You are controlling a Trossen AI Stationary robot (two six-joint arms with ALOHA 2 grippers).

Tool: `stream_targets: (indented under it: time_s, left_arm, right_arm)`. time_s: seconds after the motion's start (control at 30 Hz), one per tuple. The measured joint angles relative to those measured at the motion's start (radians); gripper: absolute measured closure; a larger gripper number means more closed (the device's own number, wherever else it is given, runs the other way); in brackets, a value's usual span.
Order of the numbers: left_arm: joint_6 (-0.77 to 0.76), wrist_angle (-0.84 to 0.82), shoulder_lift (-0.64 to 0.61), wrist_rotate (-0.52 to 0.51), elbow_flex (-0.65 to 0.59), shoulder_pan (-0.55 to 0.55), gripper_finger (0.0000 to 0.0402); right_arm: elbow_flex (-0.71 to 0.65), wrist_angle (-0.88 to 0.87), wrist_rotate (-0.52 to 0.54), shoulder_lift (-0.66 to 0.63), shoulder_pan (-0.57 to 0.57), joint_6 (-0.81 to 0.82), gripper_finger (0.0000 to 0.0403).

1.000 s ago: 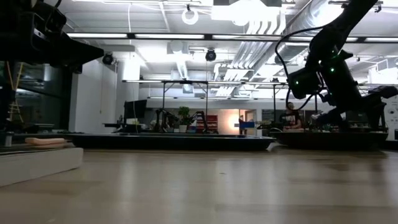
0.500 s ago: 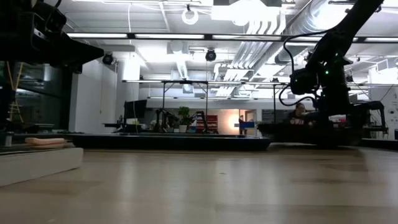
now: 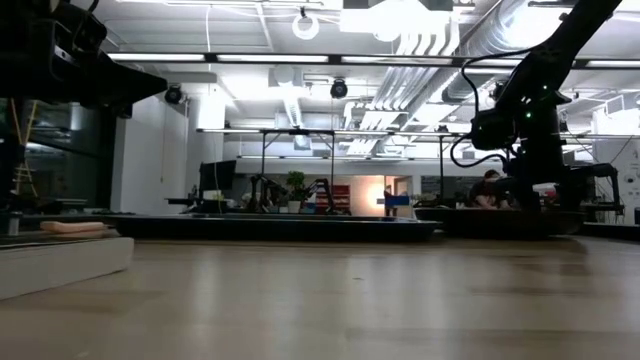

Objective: Pick and place plate/cup/fork/spoon on tray
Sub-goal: Put the black plate on the dark green tray

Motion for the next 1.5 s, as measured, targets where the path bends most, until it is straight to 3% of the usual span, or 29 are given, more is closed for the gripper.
stream_targets:
  time_s: [0.3, 0.63, 0.93, 1.07, 1.23, 1.5]
  left_arm:
    - [0.000, 0.000, 0.000, 0.000, 0.000, 0.000, 0.0398]
    - [0.000, 0.000, 0.000, 0.000, 0.000, 0.000, 0.0398]
    - [0.000, 0.000, 0.000, 0.000, 0.000, 0.000, 0.0398]
    - [0.000, 0.000, 0.000, 0.000, 0.000, 0.000, 0.0398]
    - [0.000, 0.000, 0.000, 0.000, 0.000, 0.000, 0.0398]
    - [0.000, 0.000, 0.000, 0.000, 0.000, 0.000, 0.0398]
  right_arm:
    - [0.004, -0.041, 0.010, -0.018, -0.015, -0.027, 0.0386]
    - [0.040, -0.204, 0.053, -0.212, -0.015, -0.022, 0.0397]
    - [0.230, -0.340, 0.121, -0.423, -0.006, 0.004, 0.0402]
    - [0.309, -0.264, 0.133, -0.499, 0.034, 0.000, 0.0402]
    - [0.309, -0.083, 0.029, -0.529, 0.118, 0.050, 0.0403]
    - [0.143, 0.243, -0.006, -0.355, 0.390, 0.236, 0.0403]
